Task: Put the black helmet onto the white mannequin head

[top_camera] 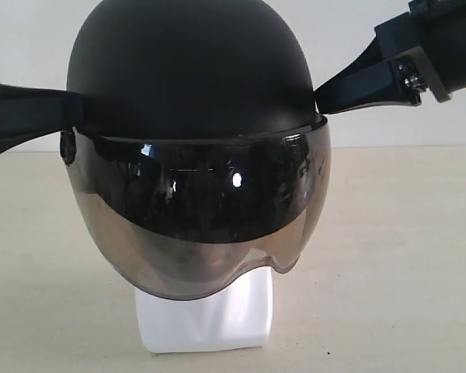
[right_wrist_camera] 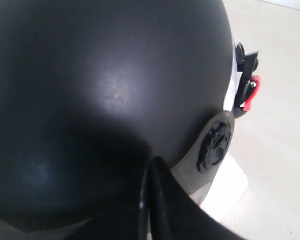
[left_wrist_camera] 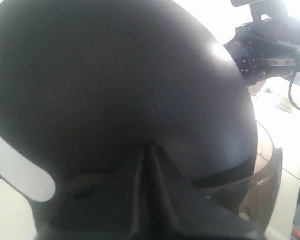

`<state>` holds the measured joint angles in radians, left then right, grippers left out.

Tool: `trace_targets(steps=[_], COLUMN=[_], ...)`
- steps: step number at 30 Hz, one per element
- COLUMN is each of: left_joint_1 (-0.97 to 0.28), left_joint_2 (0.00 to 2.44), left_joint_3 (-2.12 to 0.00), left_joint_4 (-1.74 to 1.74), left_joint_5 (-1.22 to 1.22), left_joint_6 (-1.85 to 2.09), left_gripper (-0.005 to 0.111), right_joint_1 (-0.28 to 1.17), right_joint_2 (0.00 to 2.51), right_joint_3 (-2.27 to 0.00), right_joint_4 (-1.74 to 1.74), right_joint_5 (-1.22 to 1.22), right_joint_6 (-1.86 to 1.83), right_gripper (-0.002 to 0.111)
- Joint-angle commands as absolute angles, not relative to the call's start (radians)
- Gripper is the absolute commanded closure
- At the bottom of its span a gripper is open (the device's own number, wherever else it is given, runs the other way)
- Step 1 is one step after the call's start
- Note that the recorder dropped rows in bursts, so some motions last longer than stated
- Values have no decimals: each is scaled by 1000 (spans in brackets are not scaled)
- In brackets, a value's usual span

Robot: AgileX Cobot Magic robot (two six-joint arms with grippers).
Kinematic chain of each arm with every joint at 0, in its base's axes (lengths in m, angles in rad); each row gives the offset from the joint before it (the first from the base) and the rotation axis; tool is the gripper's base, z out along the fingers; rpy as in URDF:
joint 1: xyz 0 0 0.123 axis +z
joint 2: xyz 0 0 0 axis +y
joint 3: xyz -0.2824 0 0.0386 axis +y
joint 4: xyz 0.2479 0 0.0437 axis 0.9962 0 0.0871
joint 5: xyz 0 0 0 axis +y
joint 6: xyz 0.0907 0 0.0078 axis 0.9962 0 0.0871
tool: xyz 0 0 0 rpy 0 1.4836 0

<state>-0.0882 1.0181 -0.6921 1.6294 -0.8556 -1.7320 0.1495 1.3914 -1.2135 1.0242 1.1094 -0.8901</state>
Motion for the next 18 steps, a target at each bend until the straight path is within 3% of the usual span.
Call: trace_targets(steps=[1,18], left_joint_1=[-51,-21], left_joint_2=[1054,1054], left_joint_3=[-662,-677], left_joint_4=[1744,1744], left_joint_5=[-754,-785], left_joint_6=[-1722,-1703], left_gripper=[102,102], right_joint_1=[201,253], right_joint_2=[1396,1376], right_joint_3=[-1208,-1208], right_joint_4=[1094,1054], right_joint_5=[1221,1221], right_joint_6=[-895,-868], right_gripper=[109,109])
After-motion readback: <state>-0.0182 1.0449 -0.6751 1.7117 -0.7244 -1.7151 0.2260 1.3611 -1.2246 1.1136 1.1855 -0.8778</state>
